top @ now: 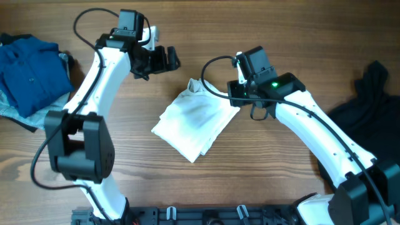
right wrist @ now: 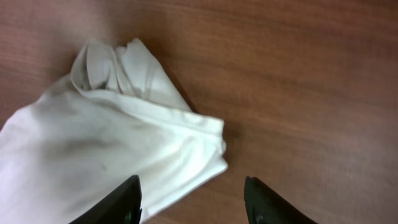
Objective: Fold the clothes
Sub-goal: 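Lift the folded bundle with the left gripper and move it left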
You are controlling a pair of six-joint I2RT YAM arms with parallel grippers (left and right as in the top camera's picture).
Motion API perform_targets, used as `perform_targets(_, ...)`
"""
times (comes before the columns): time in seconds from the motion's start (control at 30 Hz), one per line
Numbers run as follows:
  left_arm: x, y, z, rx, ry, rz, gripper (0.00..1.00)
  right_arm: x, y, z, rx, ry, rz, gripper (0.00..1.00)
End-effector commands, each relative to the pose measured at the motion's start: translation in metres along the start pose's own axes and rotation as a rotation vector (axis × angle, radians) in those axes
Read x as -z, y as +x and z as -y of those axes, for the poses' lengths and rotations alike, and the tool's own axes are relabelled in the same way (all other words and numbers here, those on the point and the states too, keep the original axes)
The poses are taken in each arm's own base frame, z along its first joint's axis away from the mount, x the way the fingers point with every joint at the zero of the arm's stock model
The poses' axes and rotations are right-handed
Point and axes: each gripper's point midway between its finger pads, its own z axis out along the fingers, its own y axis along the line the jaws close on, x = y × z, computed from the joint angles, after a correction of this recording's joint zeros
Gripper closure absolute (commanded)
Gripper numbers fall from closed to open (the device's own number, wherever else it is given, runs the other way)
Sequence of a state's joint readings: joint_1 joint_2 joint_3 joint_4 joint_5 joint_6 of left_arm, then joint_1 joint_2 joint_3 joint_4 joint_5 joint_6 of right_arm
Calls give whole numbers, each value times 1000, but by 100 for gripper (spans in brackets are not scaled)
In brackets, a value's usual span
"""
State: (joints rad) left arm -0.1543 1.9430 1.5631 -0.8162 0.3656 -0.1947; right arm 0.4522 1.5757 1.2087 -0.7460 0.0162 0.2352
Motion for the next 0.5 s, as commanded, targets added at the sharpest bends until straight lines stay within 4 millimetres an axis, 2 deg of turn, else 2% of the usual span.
perform_targets(0.0, -37, 20, 20, -70, 207, -123, 0, 9, 4, 14, -91, 74, -6, 44)
perform_targets(0.07, -50, 26, 24, -90, 266, -158, 0, 10, 10, 23, -152, 123, -23, 44)
perform_targets(0.1, -67, 30, 20, -87, 267, -177, 0, 14, 14, 27, -188, 144, -26, 44)
perform_targets(0.23, -98, 42, 19, -93, 271, -220, 0, 27, 12, 26, -192, 135, 0, 42)
perform_targets(0.4, -129, 76, 38, -124, 288, -325, 0, 34, 10, 29, -194, 145, 18, 41)
perform_targets(0.47, -138, 89, 47, -149, 288, -355, 7, 34, 10, 29, -194, 145, 17, 41)
